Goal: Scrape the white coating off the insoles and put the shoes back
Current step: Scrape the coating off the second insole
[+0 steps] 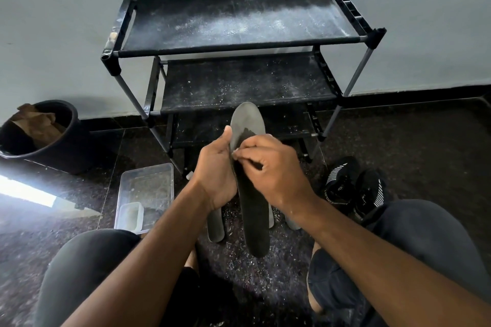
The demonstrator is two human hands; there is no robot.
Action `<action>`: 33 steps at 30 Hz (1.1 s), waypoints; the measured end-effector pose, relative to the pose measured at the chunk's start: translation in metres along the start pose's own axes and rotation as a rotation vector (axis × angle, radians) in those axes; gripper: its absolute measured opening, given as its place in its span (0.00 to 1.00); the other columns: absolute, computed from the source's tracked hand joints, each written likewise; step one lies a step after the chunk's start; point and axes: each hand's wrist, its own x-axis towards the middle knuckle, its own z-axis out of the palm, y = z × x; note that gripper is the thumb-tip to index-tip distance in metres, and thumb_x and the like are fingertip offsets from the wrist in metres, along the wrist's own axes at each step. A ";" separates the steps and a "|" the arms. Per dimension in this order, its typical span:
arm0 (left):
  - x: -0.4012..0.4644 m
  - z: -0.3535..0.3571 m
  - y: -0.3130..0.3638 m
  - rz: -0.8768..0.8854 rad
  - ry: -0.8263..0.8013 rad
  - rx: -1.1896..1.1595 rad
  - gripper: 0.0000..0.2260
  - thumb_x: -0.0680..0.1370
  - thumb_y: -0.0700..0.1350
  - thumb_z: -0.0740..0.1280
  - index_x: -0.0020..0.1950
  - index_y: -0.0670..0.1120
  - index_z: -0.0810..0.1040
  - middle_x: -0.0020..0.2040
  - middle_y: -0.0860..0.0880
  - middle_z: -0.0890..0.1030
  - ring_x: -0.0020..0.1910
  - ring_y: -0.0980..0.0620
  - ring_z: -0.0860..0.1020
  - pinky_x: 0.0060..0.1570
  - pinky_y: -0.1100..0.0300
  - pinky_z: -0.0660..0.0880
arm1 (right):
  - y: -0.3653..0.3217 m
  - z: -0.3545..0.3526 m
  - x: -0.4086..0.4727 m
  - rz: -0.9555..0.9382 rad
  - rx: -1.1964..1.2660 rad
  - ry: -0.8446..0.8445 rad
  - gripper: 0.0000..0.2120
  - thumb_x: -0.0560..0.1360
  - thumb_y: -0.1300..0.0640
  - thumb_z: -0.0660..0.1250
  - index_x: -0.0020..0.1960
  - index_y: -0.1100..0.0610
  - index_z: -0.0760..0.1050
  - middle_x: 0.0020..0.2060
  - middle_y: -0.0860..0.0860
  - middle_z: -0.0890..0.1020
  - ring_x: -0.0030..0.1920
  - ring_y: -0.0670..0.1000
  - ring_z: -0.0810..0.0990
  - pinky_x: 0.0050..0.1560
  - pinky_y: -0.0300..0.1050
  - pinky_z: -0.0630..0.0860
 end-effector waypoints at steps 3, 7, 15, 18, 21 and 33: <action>-0.001 -0.002 0.000 0.009 0.011 0.001 0.31 0.87 0.59 0.50 0.71 0.36 0.77 0.69 0.37 0.79 0.68 0.43 0.79 0.64 0.51 0.77 | 0.000 0.002 -0.001 -0.028 0.016 -0.036 0.06 0.72 0.68 0.73 0.48 0.63 0.85 0.44 0.53 0.83 0.48 0.47 0.79 0.55 0.37 0.76; -0.002 0.005 -0.008 -0.021 -0.005 -0.033 0.28 0.87 0.58 0.51 0.65 0.41 0.82 0.61 0.39 0.83 0.61 0.43 0.82 0.64 0.48 0.75 | 0.010 -0.009 0.012 0.049 -0.025 0.088 0.04 0.73 0.66 0.74 0.48 0.63 0.85 0.44 0.52 0.82 0.47 0.50 0.80 0.52 0.43 0.78; 0.001 -0.004 0.003 0.007 0.021 -0.009 0.33 0.86 0.61 0.50 0.73 0.35 0.74 0.71 0.36 0.77 0.73 0.39 0.74 0.76 0.47 0.68 | -0.005 0.005 -0.006 -0.043 0.021 -0.016 0.07 0.73 0.68 0.73 0.50 0.63 0.84 0.47 0.53 0.82 0.51 0.49 0.81 0.55 0.43 0.78; -0.001 -0.001 -0.003 -0.028 0.002 0.001 0.31 0.86 0.61 0.50 0.73 0.38 0.75 0.67 0.38 0.80 0.67 0.42 0.79 0.70 0.47 0.74 | -0.001 0.001 0.001 -0.032 0.008 0.037 0.06 0.73 0.68 0.73 0.50 0.64 0.84 0.46 0.54 0.82 0.49 0.50 0.80 0.54 0.44 0.78; -0.002 0.005 -0.013 -0.066 -0.020 -0.001 0.26 0.87 0.59 0.51 0.62 0.45 0.84 0.58 0.41 0.83 0.60 0.44 0.81 0.69 0.46 0.71 | 0.007 -0.006 0.010 0.054 0.007 0.163 0.05 0.73 0.68 0.73 0.49 0.63 0.84 0.46 0.53 0.82 0.48 0.49 0.81 0.54 0.38 0.77; 0.000 0.001 -0.013 -0.065 0.017 -0.021 0.25 0.86 0.59 0.53 0.66 0.42 0.80 0.59 0.40 0.82 0.60 0.43 0.81 0.69 0.46 0.72 | 0.004 -0.005 0.010 0.062 0.026 0.078 0.04 0.73 0.67 0.73 0.47 0.61 0.85 0.44 0.51 0.82 0.47 0.47 0.80 0.51 0.41 0.78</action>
